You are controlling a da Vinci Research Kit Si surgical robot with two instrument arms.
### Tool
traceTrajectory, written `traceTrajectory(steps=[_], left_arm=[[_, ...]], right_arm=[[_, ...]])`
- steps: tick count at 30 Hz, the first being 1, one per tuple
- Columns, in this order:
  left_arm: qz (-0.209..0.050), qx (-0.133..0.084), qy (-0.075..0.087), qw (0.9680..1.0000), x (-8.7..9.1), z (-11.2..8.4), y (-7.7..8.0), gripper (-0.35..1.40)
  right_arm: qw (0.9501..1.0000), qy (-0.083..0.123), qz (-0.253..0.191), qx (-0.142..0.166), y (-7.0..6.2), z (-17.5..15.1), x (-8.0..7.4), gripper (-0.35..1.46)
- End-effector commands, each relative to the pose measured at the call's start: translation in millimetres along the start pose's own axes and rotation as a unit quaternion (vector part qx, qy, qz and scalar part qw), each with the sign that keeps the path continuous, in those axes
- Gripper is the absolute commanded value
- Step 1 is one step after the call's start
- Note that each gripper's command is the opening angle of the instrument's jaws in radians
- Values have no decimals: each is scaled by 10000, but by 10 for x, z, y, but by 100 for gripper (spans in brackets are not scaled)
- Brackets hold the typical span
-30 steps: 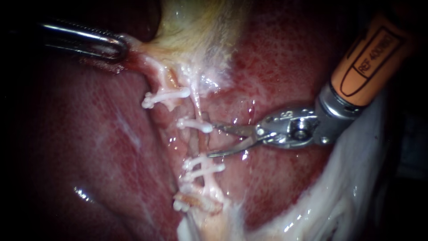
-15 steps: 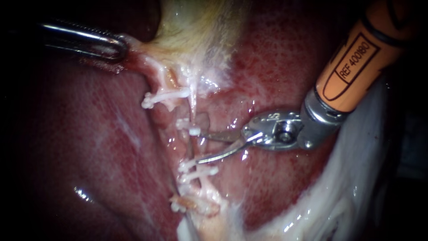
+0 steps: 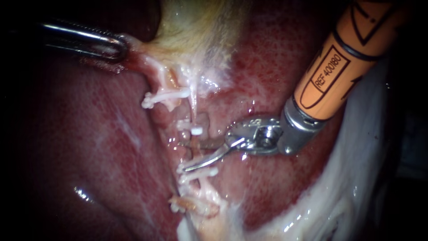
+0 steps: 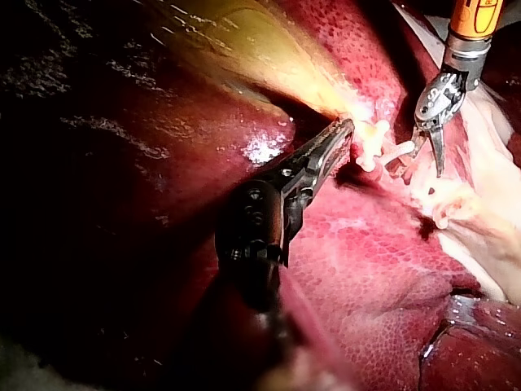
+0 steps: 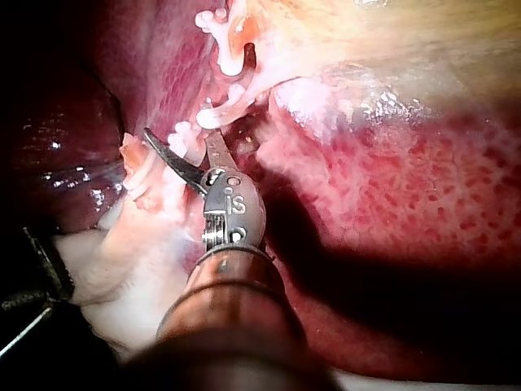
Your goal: Go to the cutting position right tube
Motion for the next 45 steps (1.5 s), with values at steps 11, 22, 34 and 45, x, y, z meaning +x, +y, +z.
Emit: traceTrajectory(steps=[11, 22, 34, 45], left_arm=[[-4, 7, 1, 10000, 0, 1, 1, -35], [-5, 8, 2, 10000, 1, 1, 1, -35], [-4, 6, 1, 10000, 0, 1, 0, -35], [-3, 4, 1, 10000, 0, 1, 0, -35]], right_arm=[[9985, 346, -23, 428, 8, 9, 9, 132], [9968, 474, -69, 646, 14, 27, 21, 128], [9956, 575, -72, 734, -2, 32, 28, 128], [9951, 602, -64, 778, -13, 33, 35, 128]])
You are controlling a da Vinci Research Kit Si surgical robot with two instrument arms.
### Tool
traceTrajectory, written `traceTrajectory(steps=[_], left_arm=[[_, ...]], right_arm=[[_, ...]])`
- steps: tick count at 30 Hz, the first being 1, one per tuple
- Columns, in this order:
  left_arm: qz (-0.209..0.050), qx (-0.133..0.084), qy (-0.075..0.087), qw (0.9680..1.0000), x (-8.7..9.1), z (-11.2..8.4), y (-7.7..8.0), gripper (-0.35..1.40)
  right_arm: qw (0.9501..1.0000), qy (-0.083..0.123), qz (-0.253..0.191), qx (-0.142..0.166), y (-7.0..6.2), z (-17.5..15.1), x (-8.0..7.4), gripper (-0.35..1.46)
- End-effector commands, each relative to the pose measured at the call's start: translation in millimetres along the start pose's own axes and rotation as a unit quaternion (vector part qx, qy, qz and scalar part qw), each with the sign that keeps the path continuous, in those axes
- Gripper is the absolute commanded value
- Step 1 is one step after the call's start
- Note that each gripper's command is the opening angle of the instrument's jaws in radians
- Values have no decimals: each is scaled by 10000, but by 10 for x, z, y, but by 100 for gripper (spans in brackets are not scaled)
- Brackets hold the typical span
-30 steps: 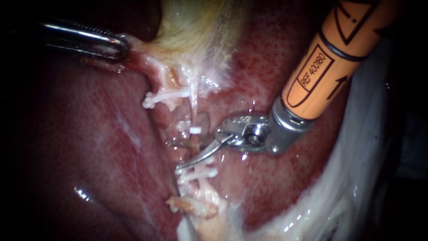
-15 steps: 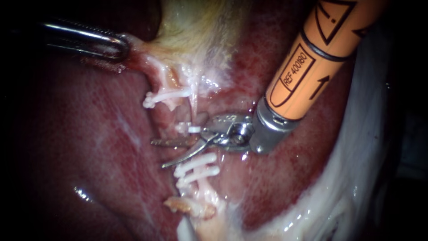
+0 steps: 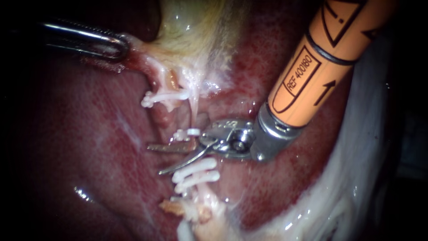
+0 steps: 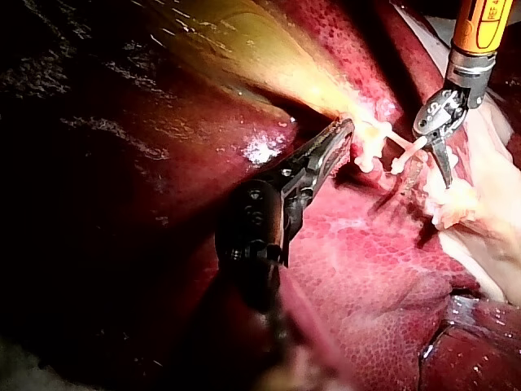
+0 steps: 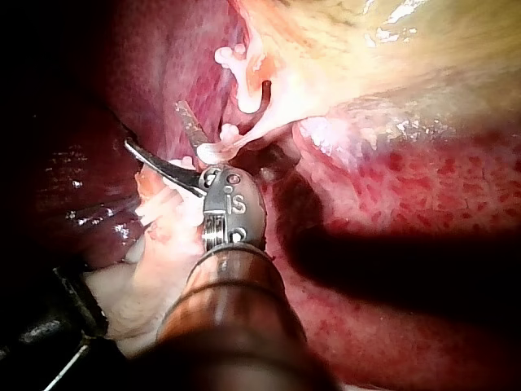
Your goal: Go to the cutting position right tube
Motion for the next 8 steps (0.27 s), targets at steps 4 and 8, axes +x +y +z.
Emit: traceTrajectory(steps=[4, 8], left_arm=[[1, -4, 0, 10000, 0, 0, 0, -35], [1, -4, 0, 10000, 0, 0, 0, -35]], right_arm=[[10000, -2, 0, -1, 1, 0, 0, 128], [10000, 5, -7, 4, 2, 0, -3, 128]])
